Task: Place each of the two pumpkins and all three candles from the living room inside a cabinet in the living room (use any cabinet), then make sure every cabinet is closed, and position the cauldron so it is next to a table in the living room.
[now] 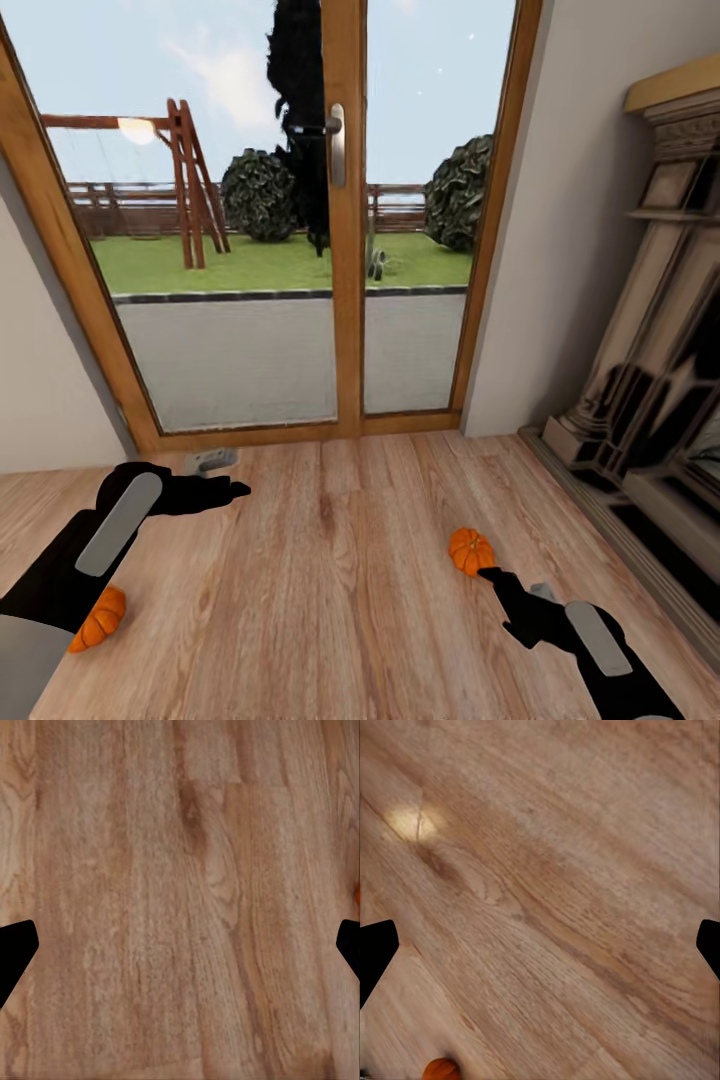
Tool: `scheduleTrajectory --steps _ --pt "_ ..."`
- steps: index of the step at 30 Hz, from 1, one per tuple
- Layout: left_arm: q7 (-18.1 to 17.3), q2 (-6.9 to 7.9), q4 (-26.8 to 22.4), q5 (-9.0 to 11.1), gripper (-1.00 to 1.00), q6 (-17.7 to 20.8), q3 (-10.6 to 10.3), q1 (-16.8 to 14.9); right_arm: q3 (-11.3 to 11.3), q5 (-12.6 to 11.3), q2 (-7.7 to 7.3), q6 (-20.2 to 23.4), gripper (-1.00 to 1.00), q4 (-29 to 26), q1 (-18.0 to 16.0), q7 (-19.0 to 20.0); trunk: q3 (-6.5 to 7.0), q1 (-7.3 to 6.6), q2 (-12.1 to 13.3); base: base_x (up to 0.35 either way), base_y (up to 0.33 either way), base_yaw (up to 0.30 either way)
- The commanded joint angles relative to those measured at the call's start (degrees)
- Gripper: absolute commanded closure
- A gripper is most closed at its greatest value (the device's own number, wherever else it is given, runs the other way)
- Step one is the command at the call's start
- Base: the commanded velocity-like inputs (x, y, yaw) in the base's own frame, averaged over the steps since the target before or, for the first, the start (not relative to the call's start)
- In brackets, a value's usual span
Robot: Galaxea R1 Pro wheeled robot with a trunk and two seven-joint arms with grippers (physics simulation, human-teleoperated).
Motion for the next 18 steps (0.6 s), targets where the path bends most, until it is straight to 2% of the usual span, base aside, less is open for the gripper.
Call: scheduleTrajectory --steps 1,5,13,18 --pt "0.53 0.05 -0.04 0.58 -1.00 0.05 -0.13 -0.05 0.14 -0.20 -0.20 0.12 -1.00 0.24 -0.03 0.97 -0.29 0.01 -0.04 0.000 0.000 0.000" --pt "0.40 0.12 -0.02 0.57 -1.00 0.05 -0.03 -0.05 0.32 1.13 -0.51 0.01 -1.00 0.51 -0.12 2.94 -1.17 0.11 -0.10 0.000 0.000 0.000" --pt "0.35 0.07 -0.03 0.57 -1.00 0.05 -0.29 -0.05 0.36 1.61 -1.26 -0.12 -1.00 0.66 -3.51 3.52 -2.94 0.32 -0.20 0.000 0.000 0.000" --pt "0.33 0.05 -0.07 0.57 -1.00 0.05 -0.43 -0.05 0.38 1.76 -1.59 -0.87 -1.00 0.81 -4.50 3.40 -4.05 0.45 -0.27 0.000 0.000 0.000"
